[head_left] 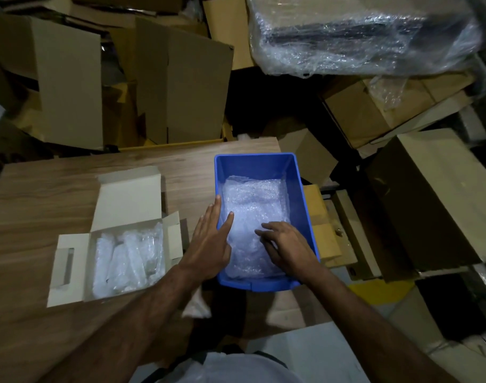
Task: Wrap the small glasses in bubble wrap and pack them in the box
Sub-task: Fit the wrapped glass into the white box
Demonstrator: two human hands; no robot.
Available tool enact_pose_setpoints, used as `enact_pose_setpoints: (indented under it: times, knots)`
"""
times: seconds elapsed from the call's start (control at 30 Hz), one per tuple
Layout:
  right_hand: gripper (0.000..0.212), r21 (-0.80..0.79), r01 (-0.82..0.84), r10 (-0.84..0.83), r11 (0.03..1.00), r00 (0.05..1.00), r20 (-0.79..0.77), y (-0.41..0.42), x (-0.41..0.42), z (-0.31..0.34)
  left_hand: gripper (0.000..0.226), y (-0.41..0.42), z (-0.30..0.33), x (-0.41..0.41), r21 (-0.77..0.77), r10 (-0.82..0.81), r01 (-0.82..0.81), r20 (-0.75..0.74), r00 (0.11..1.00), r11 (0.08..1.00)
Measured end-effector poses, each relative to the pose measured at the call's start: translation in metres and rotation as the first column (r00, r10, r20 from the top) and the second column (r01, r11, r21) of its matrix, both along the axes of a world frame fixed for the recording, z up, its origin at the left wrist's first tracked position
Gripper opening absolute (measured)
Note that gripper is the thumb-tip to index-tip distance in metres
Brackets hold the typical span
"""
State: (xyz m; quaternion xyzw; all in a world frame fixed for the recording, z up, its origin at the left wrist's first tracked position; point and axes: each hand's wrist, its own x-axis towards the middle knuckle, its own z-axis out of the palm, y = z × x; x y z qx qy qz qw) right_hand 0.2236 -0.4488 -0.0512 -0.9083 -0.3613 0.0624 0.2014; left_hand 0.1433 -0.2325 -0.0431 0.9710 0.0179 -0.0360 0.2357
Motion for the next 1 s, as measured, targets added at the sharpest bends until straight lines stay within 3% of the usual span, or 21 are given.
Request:
enact_pose_setpoints:
  times: [0.23,0.4,0.47,0.57,0.63,0.73,0.8,0.87,0.93,1.0]
  knots:
    - [0.026,0.268,0.113,-0.129,0.957,0.991,0.043,0.001,-0.010,0.025,0.098,0.001,0.003,0.008,0.120,-0.033,0.032,0.011,0.999,0.992]
    - [0.027,0.374,0.025,-0.119,0.927,0.965,0.232,0.002,-0.014,0.063,0.046,-0.003,0.029,0.033,-0.194,0.049,-0.007,0.213,0.976,0.981]
    - [0.042,0.364,0.027,-0.125,0.931,0.960,0.249,-0.002,-0.015,0.073,0.046,0.010,0.047,0.030,-0.357,0.057,0.030,0.232,0.971,0.934]
    - [0.078,0.269,0.099,-0.145,0.958,0.977,0.156,0.001,-0.020,0.072,0.048,0.033,0.072,0.010,-0.428,0.001,0.140,0.312,0.950,0.893]
    - [0.069,0.287,0.120,-0.159,0.950,0.980,0.118,0.014,-0.023,0.070,0.051,0.047,0.085,-0.004,-0.432,-0.021,0.174,0.337,0.941,0.885]
    - [0.036,0.459,0.111,-0.147,0.882,0.988,0.043,0.037,-0.024,0.079,0.047,0.063,0.099,-0.026,-0.439,0.015,0.166,0.381,0.924,0.883]
    - [0.031,0.553,0.077,-0.061,0.830,0.997,-0.046,0.052,-0.027,0.094,0.038,0.074,0.109,-0.041,-0.615,0.178,0.057,0.314,0.933,0.786]
    - [0.024,0.634,0.049,0.080,0.772,0.982,-0.174,0.070,-0.030,0.109,0.027,0.084,0.120,-0.056,-0.797,0.358,-0.047,0.217,0.908,0.603]
    - [0.016,0.694,0.068,0.225,0.717,0.919,-0.322,0.092,-0.035,0.121,0.026,0.092,0.129,-0.069,-0.878,0.540,-0.149,0.138,0.830,0.454]
    - [0.013,0.734,0.185,0.335,0.653,0.799,-0.499,0.117,-0.041,0.136,0.011,0.101,0.135,-0.080,-0.881,0.677,-0.259,0.090,0.730,0.396]
